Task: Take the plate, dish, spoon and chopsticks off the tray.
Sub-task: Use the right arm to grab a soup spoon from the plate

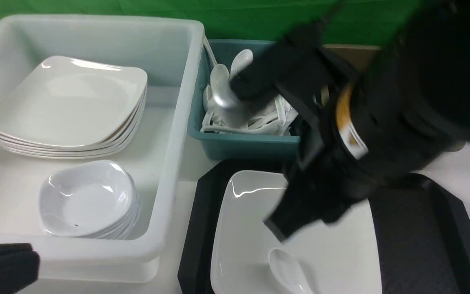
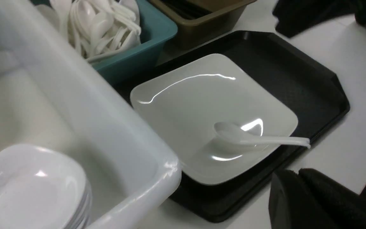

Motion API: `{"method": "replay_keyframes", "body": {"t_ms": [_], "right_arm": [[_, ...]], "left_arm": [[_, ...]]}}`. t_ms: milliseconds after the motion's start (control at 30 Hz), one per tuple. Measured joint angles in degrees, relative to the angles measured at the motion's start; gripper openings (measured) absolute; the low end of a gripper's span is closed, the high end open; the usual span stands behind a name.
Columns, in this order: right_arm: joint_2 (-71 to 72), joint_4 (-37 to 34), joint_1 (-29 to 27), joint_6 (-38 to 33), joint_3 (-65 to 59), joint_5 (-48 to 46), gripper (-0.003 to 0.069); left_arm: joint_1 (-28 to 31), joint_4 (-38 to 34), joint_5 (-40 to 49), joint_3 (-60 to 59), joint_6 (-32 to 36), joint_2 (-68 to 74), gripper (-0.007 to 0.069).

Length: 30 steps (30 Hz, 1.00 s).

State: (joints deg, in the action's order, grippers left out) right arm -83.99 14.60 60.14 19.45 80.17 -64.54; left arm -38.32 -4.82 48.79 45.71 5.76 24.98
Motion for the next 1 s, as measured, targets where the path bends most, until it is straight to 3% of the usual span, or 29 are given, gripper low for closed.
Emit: {"method": "replay_keyframes", "body": {"t_ms": [67,200,467,1000], "right_arm": [[1.48,-2.34,-0.06,4.68,-6.74,0.55,0.0322],[1.02,-8.61,-1.54,6.56,-18.28,7.33,0.0403],[-2.93,-15.21,-8.47,1.66,-25.05,20.31,0.0419],[-11.23,-16.76,-17.62,-4.13,-25.12,23.7,0.0419]], "left_arm": [[0.0,-2.63,-2.9,-1.17,2.59,0.63,0.0018],[0.0,-8.35,-7.59,-3.66,8.45,1.59,0.0018],[0.0,-11.94,-9.15,-4.57,12.87,2.39,0.0018],[0.0,-13.17,-9.83,-4.57,13.37,2.39,0.0018]]}}
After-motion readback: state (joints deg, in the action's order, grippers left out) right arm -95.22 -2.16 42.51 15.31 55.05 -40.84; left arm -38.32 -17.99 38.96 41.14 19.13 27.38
